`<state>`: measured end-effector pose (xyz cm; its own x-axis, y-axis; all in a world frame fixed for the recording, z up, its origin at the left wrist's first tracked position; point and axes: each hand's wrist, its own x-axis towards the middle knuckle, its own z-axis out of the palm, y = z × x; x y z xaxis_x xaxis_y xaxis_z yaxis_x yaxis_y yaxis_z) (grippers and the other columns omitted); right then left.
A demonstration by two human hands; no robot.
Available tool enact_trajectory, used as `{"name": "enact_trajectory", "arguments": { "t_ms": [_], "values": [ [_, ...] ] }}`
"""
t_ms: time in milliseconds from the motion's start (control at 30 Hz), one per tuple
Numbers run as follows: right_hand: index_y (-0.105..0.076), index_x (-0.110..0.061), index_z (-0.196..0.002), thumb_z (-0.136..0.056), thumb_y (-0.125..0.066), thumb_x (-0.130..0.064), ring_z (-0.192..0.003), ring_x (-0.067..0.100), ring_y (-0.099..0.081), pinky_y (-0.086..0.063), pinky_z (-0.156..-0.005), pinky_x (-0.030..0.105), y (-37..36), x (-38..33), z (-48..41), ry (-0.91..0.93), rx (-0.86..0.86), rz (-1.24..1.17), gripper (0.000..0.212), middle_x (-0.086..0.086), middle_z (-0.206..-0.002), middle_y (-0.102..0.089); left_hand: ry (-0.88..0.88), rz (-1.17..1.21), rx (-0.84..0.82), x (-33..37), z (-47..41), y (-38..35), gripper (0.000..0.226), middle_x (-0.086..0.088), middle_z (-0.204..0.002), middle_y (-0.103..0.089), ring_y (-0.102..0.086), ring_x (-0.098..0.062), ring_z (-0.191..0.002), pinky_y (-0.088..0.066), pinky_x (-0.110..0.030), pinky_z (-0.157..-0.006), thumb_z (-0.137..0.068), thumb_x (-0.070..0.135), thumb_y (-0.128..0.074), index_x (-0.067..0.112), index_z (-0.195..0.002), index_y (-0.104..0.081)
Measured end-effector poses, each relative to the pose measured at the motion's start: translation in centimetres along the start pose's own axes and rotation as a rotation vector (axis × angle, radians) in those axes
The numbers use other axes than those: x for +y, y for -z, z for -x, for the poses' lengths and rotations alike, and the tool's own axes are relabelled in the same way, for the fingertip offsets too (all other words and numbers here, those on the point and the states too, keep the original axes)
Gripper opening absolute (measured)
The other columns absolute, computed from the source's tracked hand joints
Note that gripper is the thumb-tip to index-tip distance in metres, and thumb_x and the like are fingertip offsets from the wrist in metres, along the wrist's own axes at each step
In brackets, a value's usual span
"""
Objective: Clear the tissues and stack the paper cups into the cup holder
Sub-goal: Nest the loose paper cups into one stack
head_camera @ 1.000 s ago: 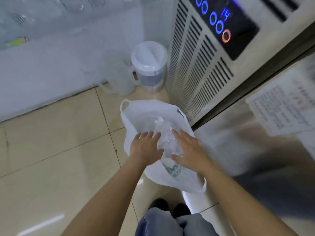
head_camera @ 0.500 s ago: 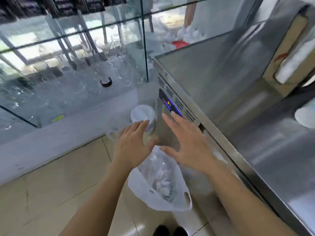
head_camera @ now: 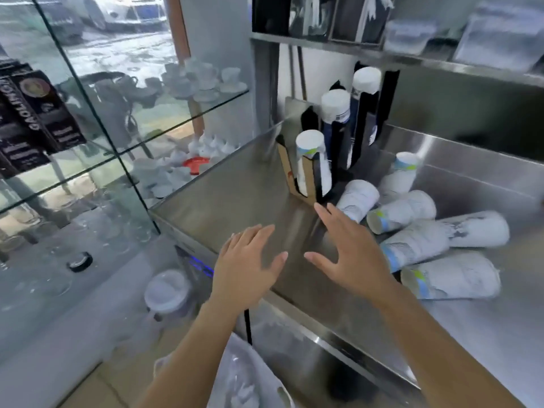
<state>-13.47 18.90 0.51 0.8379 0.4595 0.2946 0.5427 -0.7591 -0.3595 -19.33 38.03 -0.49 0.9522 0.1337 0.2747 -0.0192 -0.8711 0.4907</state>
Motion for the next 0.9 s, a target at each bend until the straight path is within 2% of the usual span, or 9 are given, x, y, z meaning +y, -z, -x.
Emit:
{"name": "enact_trajectory", "arguments": {
  "t_ms": [67,233,333,533,633,733,900],
  "values": [
    [-0.011,-0.037,-0.143,-0.078,-0.052,-0.06,-0.133,0.025,-0.035,-0.034,-0.104,0.046,2.0,2.6,0.9,-0.083,0.039,0.016,0.08,0.006,-0.151,-0.031,-0.08,0.003,-0.041,3.1,-1.5,-1.4,0.054,0.006,-0.135,-0.053,-0.045,-0.015,-0.127,-0.025,-0.032,-0.111,-0.084,0.049,-0.053,0.026,-0.132,-0.045],
    [-0.019,-0.03,-0.143,-0.079,-0.063,-0.049,-0.134,0.027,-0.035,-0.032,-0.103,0.047,5.8,9.0,3.2,-0.256,0.111,0.051,0.08,0.011,-0.15,-0.032,-0.24,0.039,-0.138,10.3,-4.8,-5.8,0.055,0.006,-0.134,-0.053,-0.046,-0.016,-0.124,-0.03,-0.03,-0.104,-0.083,0.051,-0.052,0.026,-0.132,-0.044],
    [-0.023,-0.025,-0.143,-0.08,-0.065,-0.045,-0.129,0.033,-0.04,-0.033,-0.102,0.048,7.6,12.6,4.5,-0.344,0.125,0.109,0.079,0.012,-0.15,-0.032,-0.316,0.058,-0.258,14.0,-6.1,-9.1,0.058,0.005,-0.138,-0.049,-0.042,-0.017,-0.128,-0.029,-0.032,-0.106,-0.084,0.049,-0.05,0.026,-0.136,-0.038],
    [-0.023,-0.026,-0.143,-0.081,-0.06,-0.049,-0.131,0.026,-0.036,-0.032,-0.104,0.044,9.9,18.5,7.3,-0.483,0.17,0.097,0.076,0.008,-0.149,-0.034,-0.403,0.072,-0.382,19.7,-7.4,-14.8,0.058,0.005,-0.144,-0.043,-0.036,-0.016,-0.133,-0.025,-0.031,-0.111,-0.085,0.047,-0.049,0.027,-0.138,-0.036],
    [-0.03,-0.017,-0.14,-0.081,-0.061,-0.047,-0.124,0.027,-0.043,-0.036,-0.101,0.044,10.0,20.2,8.6,-0.546,0.179,0.043,0.073,0.009,-0.142,-0.042,-0.425,0.056,-0.428,21.1,-7.1,-17.1,0.058,0.005,-0.141,-0.045,-0.036,-0.017,-0.132,-0.024,-0.032,-0.108,-0.085,0.049,-0.048,0.028,-0.137,-0.036],
    [-0.035,-0.015,-0.136,-0.083,-0.06,-0.045,-0.117,0.029,-0.049,-0.04,-0.097,0.047,9.5,20.8,10.0,-0.671,0.176,-0.089,0.066,0.01,-0.13,-0.052,-0.44,0.067,-0.49,22.0,-6.4,-18.7,0.059,0.002,-0.137,-0.048,-0.04,-0.021,-0.128,-0.029,-0.035,-0.108,-0.084,0.048,-0.05,0.026,-0.137,-0.036],
    [-0.05,-0.01,-0.121,-0.088,-0.056,-0.039,-0.105,0.031,-0.056,-0.045,-0.088,0.044,8.4,20.2,11.3,-0.792,0.099,-0.108,0.043,0.012,-0.116,-0.059,-0.498,-0.037,-0.572,22.8,-5.1,-20.7,0.067,-0.004,-0.142,-0.04,-0.04,-0.025,-0.127,-0.034,-0.039,-0.103,-0.086,0.045,-0.049,0.021,-0.143,-0.022]
  ]
}}
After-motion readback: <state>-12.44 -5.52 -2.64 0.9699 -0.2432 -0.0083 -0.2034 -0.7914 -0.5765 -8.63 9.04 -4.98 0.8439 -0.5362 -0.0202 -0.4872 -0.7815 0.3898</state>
